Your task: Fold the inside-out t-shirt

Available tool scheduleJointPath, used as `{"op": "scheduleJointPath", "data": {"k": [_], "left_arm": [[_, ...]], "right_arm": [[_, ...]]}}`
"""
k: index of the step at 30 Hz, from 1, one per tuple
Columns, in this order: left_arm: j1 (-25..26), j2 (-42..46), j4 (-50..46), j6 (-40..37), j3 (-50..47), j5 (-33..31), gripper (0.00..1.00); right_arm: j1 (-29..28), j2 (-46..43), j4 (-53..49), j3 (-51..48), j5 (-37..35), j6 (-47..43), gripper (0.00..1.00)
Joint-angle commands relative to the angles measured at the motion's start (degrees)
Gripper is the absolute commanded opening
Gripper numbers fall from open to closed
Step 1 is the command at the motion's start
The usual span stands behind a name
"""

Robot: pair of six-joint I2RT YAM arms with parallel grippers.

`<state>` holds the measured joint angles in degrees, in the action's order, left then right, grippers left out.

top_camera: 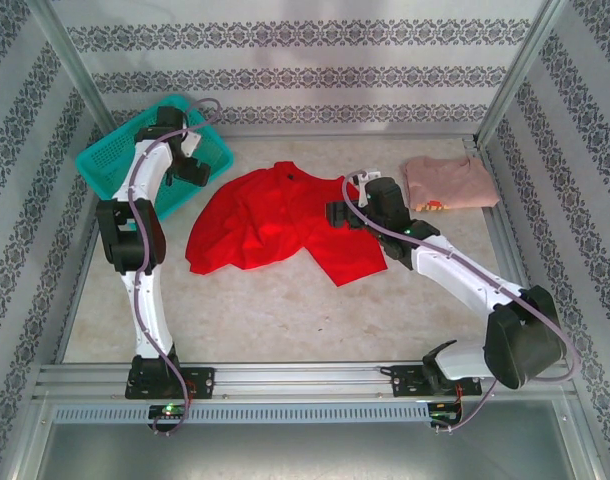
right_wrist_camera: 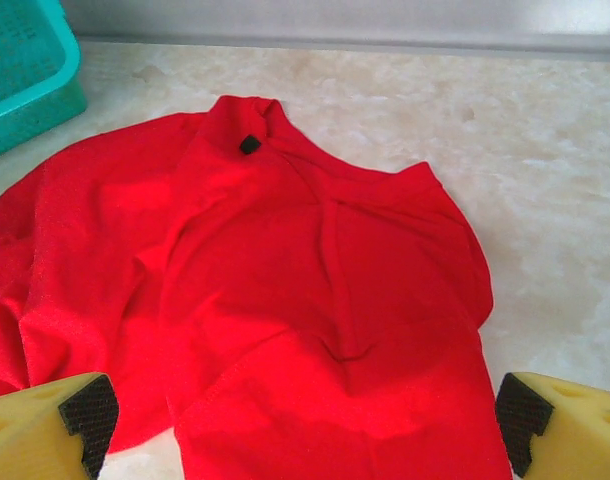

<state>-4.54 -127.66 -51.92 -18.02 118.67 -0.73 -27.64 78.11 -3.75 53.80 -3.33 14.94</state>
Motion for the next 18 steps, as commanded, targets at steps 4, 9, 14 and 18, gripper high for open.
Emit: {"op": "scheduleJointPath", "data": {"k": [4,9,14,18], "left_arm": [[-1.08,-2.3,-5.74,1.74,4.48,2.06,0.9],[-1.09,4.11,-2.28,5.76,2.32,3.9,0.9],[-1.09,14.79,6.57,1.84,-11.1,15.86,0.93],[-1.1,13.52,5.35,-3.47,-14.75,12.94,0.97]], "right_arm": [[-0.22,1.82,1.81,2.33,1.88,1.29,0.98],[-0.31,2.74,1.78,2.42,2.63,1.75,0.98],[-0.4,2.55,2.37,1.27,2.68,2.23,0.98],[-0.49,3.26,2.96,0.86,3.39,2.98,0.98]]}}
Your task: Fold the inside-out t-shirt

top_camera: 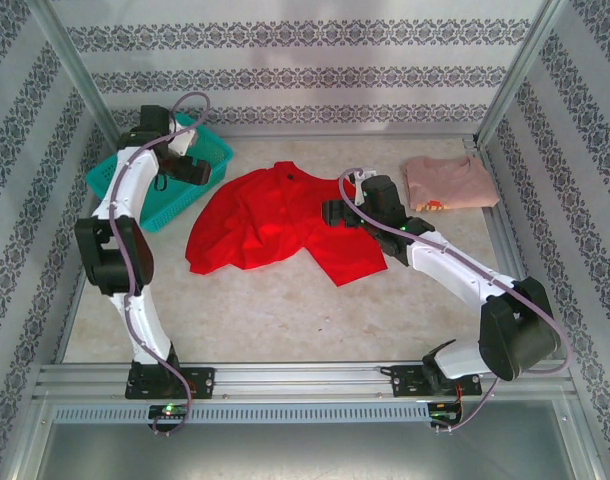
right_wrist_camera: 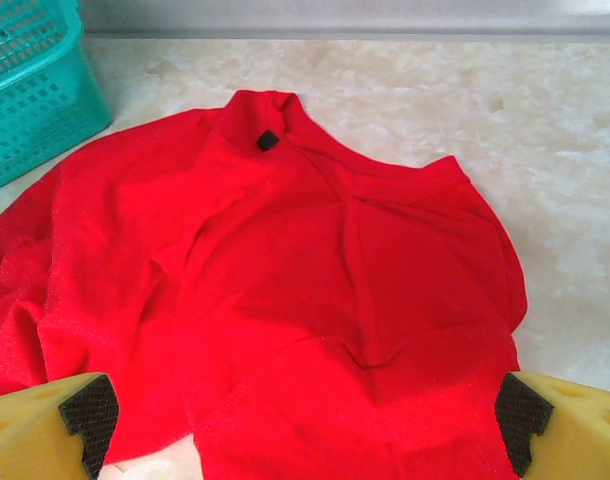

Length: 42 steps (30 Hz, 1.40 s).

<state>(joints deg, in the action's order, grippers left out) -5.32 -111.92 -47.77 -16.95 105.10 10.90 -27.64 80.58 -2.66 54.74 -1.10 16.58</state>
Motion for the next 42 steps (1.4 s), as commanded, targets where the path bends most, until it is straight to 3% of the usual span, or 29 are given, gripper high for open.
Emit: {"op": "scheduleJointPath", "data": {"k": [1,7,10,12,14,20,29,32,37,42], "left_arm": [[-0.3,-4.54,-2.4,-5.72,1.15,-0.07,0.97],[0.83,-13.07,-10.25,-7.97,8.94,-3.5,0.99],[1.1,-16.15,-11.43,-6.25,12.32,-7.5,0.85],[0.77,-17.7,-12.35,-3.85,14.61,-10.74,0.61],[0.32,-18.16,-12.84,-1.2,15.68,-11.68,0.51],[0.07,-19.49,-9.73,5.24,15.32,-12.13,0.38],[-1.26,-31.88,-15.46,12.24,36.6,-18.88,0.29],[-2.03,-33.17,-16.04,14.09,40.28,-21.78,0.41],[-1.82,-25.23,-13.91,17.46,36.9,-11.28,0.77],[-0.18,-5.07,1.83,24.25,13.47,-0.17,0.94]], "right_arm": [[-0.57,1.09,1.79,-0.01,1.52,1.39,0.98],[-0.94,2.75,1.95,0.96,1.92,1.75,0.98],[-1.18,3.13,2.22,1.02,2.02,1.95,0.98],[-1.27,3.31,1.9,1.24,2.07,1.81,0.98],[-1.28,3.4,1.85,1.0,1.84,1.8,0.98],[-1.35,4.05,1.95,1.18,1.76,1.87,0.98],[-1.53,5.7,-1.06,3.03,-1.36,1.1,0.98],[-2.06,7.53,-5.15,4.58,-4.7,0.37,0.98],[-0.67,11.33,-14.88,6.39,-6.5,1.17,0.9],[7.98,14.73,-15.85,4.56,5.31,4.75,0.82]]}}
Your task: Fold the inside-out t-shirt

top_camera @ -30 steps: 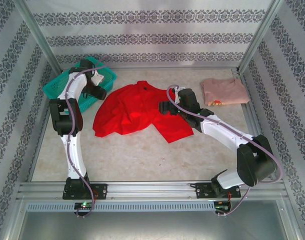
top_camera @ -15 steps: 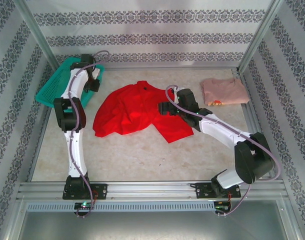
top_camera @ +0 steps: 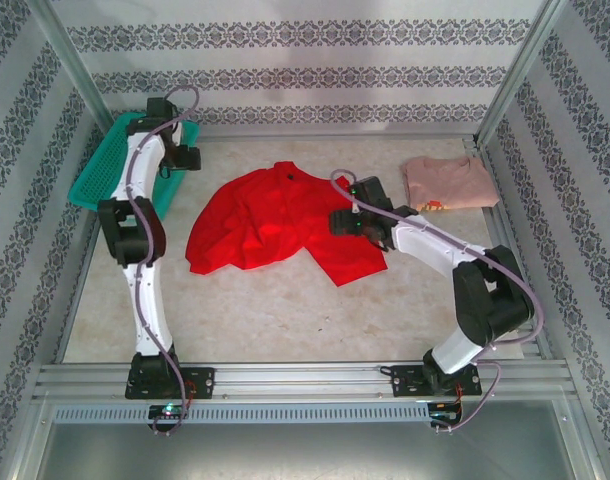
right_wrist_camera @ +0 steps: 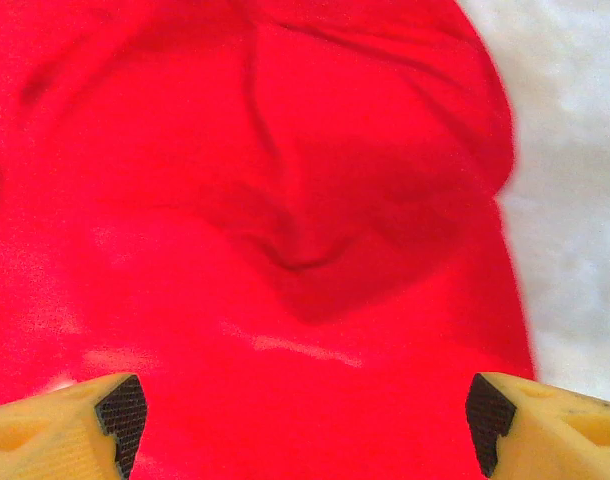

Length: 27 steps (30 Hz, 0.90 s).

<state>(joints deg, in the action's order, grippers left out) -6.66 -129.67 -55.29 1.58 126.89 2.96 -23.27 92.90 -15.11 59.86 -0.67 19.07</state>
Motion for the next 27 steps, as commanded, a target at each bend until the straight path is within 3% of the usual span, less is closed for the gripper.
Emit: {"op": "scheduleJointPath", "data": {"k": [1,5,7,10,12,14,17,19,23,25,27], "left_arm": [[1.8,16.87,12.5,7.1,-13.39,8.25,0.94],[6.2,33.16,25.16,14.7,-37.72,13.59,0.93],[9.1,38.87,28.2,17.48,-49.02,13.23,0.92],[12.54,44.29,28.23,20.65,-62.4,8.84,0.9],[13.84,45.86,28.57,21.76,-69.48,6.44,0.9],[14.03,45.45,29.18,22.48,-73.83,5.62,0.89],[14.21,42.45,30.87,21.7,-75.75,5.04,0.83],[14.26,39.06,31.23,21.17,-74.35,7.03,0.72],[14.88,34.0,32.8,20.4,-72.55,12.58,0.29],[14.94,36.01,33.22,20.25,-71.98,15.28,0.07],[15.0,42.6,33.55,21.95,-71.24,16.76,0.0]], "right_arm": [[3.9,3.93,-3.16,0.05,4.74,1.99,0.82],[4.0,12.12,-3.38,5.45,7.12,1.34,0.74],[4.0,14.39,-3.06,6.99,7.27,1.25,0.67],[4.46,15.91,-2.83,7.75,7.02,0.72,0.38],[4.64,13.94,-1.55,6.05,6.97,0.53,0.16],[5.12,10.09,0.74,3.38,7.33,0.77,0.0],[6.03,3.63,3.36,0.55,8.26,2.24,0.0],[7.2,0.97,2.94,1.02,10.62,2.84,0.0],[9.35,-4.48,0.85,3.99,13.0,3.75,0.0],[9.93,-8.68,0.82,4.8,13.59,3.78,0.0],[10.74,-13.18,0.85,6.49,15.08,3.5,0.0]]}}
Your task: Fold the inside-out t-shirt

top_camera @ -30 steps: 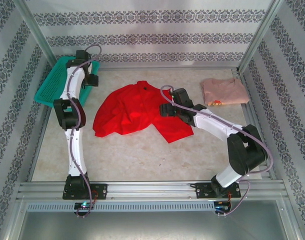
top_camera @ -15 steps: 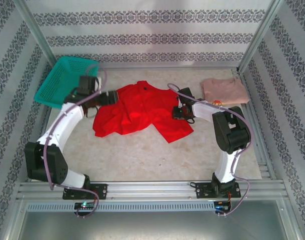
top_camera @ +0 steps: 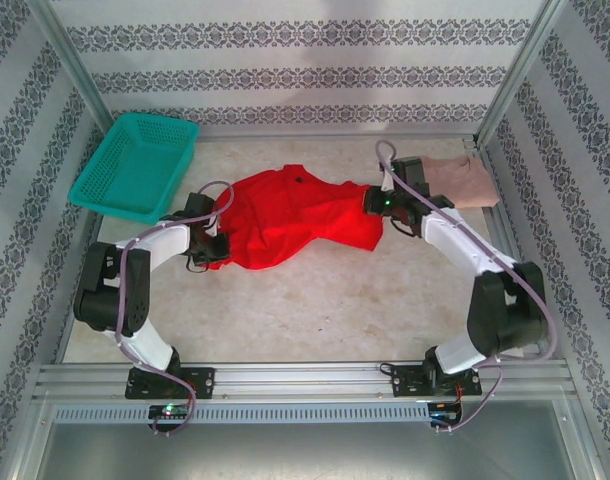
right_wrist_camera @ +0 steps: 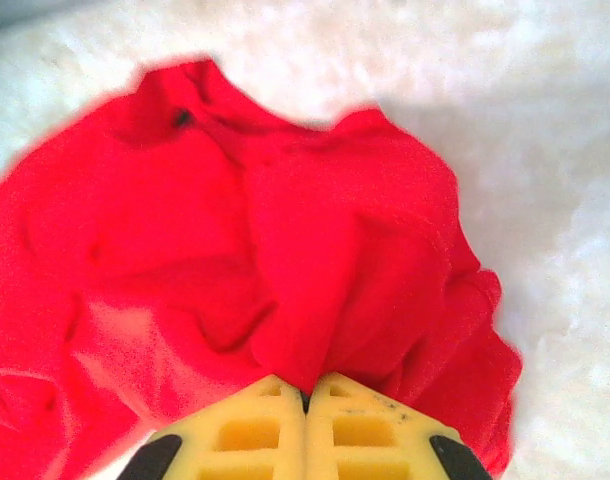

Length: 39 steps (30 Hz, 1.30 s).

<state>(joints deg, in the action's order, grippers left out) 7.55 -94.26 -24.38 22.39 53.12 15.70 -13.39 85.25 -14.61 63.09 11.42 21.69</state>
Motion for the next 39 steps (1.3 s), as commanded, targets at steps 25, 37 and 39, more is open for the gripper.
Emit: {"op": "scheduleJointPath", "data": {"k": [25,37,39], "left_arm": [[0.93,26.51,-11.61,6.58,24.68,23.49,0.0],[1.9,22.0,2.48,16.66,11.16,24.93,0.0],[2.26,21.93,2.64,17.72,12.58,25.27,0.0]], "right_arm": [[4.62,-6.32,-3.88,27.51,-2.27,-0.39,0.0],[-16.68,-7.78,-7.78,-0.08,-3.5,-17.82,0.74],[-23.17,-11.13,-5.44,-7.89,-1.98,-18.16,0.73]]}}
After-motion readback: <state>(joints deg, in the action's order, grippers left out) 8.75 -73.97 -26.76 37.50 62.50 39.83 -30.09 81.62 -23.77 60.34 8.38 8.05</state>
